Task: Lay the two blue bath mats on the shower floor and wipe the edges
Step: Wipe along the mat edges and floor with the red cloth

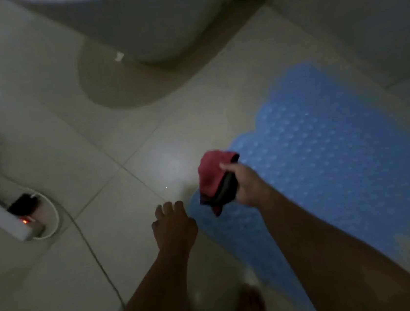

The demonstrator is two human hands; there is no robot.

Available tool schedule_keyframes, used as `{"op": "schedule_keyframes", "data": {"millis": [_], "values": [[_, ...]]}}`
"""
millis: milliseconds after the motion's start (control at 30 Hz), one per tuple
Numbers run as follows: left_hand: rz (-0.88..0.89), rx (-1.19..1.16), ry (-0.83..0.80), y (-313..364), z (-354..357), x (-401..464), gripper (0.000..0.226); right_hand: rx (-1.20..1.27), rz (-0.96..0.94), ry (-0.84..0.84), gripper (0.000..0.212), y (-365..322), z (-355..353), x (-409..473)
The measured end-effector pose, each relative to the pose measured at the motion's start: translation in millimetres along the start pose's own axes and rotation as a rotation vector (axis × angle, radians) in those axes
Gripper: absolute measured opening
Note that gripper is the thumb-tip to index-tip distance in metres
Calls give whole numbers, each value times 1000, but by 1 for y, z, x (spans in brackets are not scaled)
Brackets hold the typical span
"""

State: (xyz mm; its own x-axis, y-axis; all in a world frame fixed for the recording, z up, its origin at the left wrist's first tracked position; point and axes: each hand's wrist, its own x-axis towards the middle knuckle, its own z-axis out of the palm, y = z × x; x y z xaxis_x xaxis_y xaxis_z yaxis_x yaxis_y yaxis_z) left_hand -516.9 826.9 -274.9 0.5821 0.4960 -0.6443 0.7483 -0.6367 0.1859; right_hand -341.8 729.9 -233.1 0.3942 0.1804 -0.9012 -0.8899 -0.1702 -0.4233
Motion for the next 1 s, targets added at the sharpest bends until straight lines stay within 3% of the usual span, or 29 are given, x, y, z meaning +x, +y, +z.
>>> {"op": "schedule_keyframes", "data": {"millis": [100, 200, 267, 333, 400, 533, 633, 733, 867, 1000], "values": [[-1, -77, 177, -21, 38, 44, 58, -224, -304, 30, 30, -33, 26, 78], [17, -113, 341, -46, 63, 76, 57, -726, -701, 100, 28, -44, 54, 120], [-4, -99, 395, -67, 71, 85, 56, -1045, -901, 38, 27, -17, 70, 138], [-25, -101, 405, -86, 73, 91, 56, -1392, -941, -91, 37, 36, 78, 157], [-86, -143, 416, -102, 74, 92, 56, -1656, -1036, -99, 55, 100, 80, 167], [-109, -169, 401, -124, 70, 93, 65, -1844, -1260, -319, 67, 185, 73, 151], [-104, -158, 423, -127, 67, 94, 58, -1978, -1365, -449, 64, 172, 51, 149], [-68, -132, 399, -119, 63, 102, 46, -2146, -1362, -435, 59, 113, 29, 160], [6, -100, 367, -94, 54, 110, 45, -2092, -1131, -97, 52, 38, -3, 169], [98, -58, 357, -67, 48, 126, 46, -2014, -904, 88, 71, -6, -30, 170]]}}
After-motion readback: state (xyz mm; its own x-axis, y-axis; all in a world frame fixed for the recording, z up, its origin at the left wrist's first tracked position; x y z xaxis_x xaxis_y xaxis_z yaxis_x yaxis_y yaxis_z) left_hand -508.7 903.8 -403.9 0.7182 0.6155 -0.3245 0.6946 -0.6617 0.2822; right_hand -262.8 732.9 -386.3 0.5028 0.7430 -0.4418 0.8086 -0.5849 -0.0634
